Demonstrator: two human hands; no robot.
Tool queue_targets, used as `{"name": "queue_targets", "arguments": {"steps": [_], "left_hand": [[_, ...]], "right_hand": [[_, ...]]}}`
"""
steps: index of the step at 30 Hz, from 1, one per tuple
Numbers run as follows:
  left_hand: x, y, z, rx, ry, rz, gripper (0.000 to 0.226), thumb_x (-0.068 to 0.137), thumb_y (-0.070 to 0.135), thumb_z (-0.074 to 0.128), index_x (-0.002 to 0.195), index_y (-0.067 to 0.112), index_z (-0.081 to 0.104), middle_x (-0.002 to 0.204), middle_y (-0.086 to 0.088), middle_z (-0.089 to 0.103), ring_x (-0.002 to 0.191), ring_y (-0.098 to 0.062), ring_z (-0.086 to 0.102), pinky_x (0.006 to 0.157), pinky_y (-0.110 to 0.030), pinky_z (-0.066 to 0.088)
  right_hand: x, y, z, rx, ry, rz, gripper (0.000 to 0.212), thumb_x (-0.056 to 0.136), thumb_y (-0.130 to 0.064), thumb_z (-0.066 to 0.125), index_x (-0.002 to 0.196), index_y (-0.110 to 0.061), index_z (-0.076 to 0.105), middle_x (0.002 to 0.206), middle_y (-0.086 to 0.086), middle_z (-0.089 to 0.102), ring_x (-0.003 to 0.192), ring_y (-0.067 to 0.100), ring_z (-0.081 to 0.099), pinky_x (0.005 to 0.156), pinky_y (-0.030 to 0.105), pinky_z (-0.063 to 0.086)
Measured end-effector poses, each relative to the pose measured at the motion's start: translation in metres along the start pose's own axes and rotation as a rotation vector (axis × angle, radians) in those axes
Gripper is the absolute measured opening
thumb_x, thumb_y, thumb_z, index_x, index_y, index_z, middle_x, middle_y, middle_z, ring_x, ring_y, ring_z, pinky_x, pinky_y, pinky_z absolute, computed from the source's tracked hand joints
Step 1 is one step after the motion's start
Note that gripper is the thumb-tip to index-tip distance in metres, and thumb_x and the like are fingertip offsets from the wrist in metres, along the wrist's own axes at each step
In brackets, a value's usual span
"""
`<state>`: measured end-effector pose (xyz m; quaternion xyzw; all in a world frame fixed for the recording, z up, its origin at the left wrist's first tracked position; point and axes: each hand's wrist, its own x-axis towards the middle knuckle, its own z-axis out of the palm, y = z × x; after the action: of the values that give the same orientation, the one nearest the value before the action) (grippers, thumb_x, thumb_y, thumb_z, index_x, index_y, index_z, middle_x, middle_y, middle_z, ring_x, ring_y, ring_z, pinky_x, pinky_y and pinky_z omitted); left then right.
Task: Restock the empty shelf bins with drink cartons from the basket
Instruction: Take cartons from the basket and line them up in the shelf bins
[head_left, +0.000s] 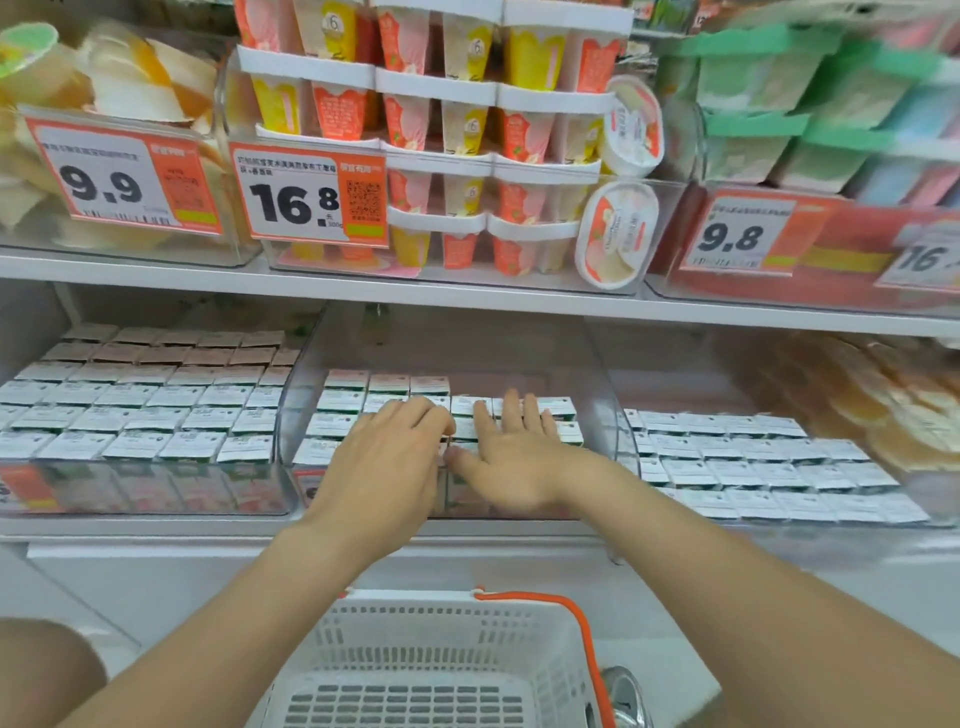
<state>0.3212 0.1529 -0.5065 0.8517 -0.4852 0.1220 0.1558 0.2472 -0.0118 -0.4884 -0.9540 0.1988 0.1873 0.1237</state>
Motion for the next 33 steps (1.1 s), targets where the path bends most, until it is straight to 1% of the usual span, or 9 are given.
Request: {"name": "queue_targets", "arguments": {"steps": [2,4,6,9,14,21,25,29,33], "left_hand": [[0.005,0.0,0.002,-0.01,0.009,-0.016,0.034,0.087,0.007,0.054,0.116,0.023,0.062,0.109,0.004,0.062,0.097,-0.026,0.06,0.081,-0.041,0.048],[0.009,0.005,0.005,-0.032,0.023,-0.026,0.036,0.087,0.004,0.059,0.118,0.023,0.062,0.11,0.003,0.063,0.098,-0.027,0.061,0.08,-0.042,0.049],[0.01,0.014,0.005,-0.089,0.066,-0.009,0.032,0.09,0.003,0.058,0.117,0.019,0.062,0.107,0.002,0.062,0.095,-0.027,0.06,0.077,-0.042,0.049],[0.008,0.035,0.003,-0.196,0.158,0.063,0.023,0.093,0.003,0.058,0.111,0.016,0.061,0.1,0.002,0.058,0.086,-0.024,0.055,0.07,-0.038,0.044],[0.015,0.085,0.005,-0.207,0.175,0.194,0.014,0.09,0.01,0.06,0.101,0.019,0.06,0.095,0.004,0.055,0.079,-0.021,0.051,0.066,-0.033,0.039],[0.04,0.179,0.026,-0.183,0.22,0.37,0.019,0.095,0.037,0.065,0.098,0.018,0.064,0.092,0.002,0.059,0.086,-0.024,0.055,0.073,-0.038,0.044],[0.054,0.206,0.044,-0.055,0.116,0.39,0.031,0.095,0.055,0.066,0.092,0.025,0.071,0.085,0.007,0.066,0.08,-0.023,0.064,0.074,-0.038,0.05],[0.06,0.212,0.052,0.125,0.071,0.367,0.05,0.085,0.066,0.072,0.06,0.026,0.058,0.055,0.007,0.057,0.048,-0.023,0.055,0.071,-0.038,0.048],[0.053,0.205,0.051,0.168,0.043,0.382,0.043,0.081,0.06,0.078,0.067,0.025,0.057,0.06,0.008,0.056,0.055,-0.022,0.056,0.086,-0.038,0.037]], "right_hand": [[-0.006,0.004,-0.013,0.064,-0.015,-0.004,0.073,0.108,-0.052,0.027,0.165,-0.01,0.011,0.171,0.024,-0.01,0.158,0.041,-0.013,0.129,0.052,0.002],[-0.016,0.007,-0.022,0.133,0.093,-0.042,0.042,0.108,-0.035,0.036,0.129,-0.003,0.053,0.157,0.029,0.033,0.152,0.045,0.023,0.121,0.049,0.029],[-0.028,0.009,-0.028,0.128,0.334,-0.078,0.026,0.101,-0.024,0.043,0.101,-0.005,0.06,0.121,0.019,0.059,0.12,0.041,0.054,0.101,0.046,0.049],[-0.057,0.012,-0.039,0.184,0.536,-0.093,0.026,0.094,-0.026,0.044,0.1,-0.018,0.068,0.098,0.008,0.069,0.096,0.032,0.064,0.084,0.044,0.057],[-0.1,0.056,-0.058,0.358,0.495,-0.003,0.026,0.085,-0.022,0.045,0.078,-0.013,0.068,0.069,0.006,0.069,0.072,0.024,0.063,0.067,0.041,0.06],[-0.121,0.161,-0.061,0.242,0.324,0.215,0.03,0.087,-0.009,0.048,0.099,0.001,0.073,0.092,0.026,0.073,0.061,0.03,0.054,0.058,0.035,0.05],[-0.14,0.213,-0.05,0.179,0.235,0.25,0.026,0.079,-0.005,0.062,0.091,-0.018,0.081,0.085,0.001,0.073,0.083,0.025,0.071,0.068,0.037,0.06],[-0.15,0.243,-0.034,0.185,0.249,0.211,0.024,0.067,-0.003,0.082,0.081,-0.023,0.082,0.063,-0.017,0.068,0.062,-0.002,0.065,0.061,0.023,0.052],[-0.156,0.253,-0.025,0.16,0.337,0.102,0.019,0.067,-0.005,0.086,0.073,-0.021,0.08,0.057,-0.018,0.068,0.059,-0.007,0.064,0.063,0.017,0.054]]}}
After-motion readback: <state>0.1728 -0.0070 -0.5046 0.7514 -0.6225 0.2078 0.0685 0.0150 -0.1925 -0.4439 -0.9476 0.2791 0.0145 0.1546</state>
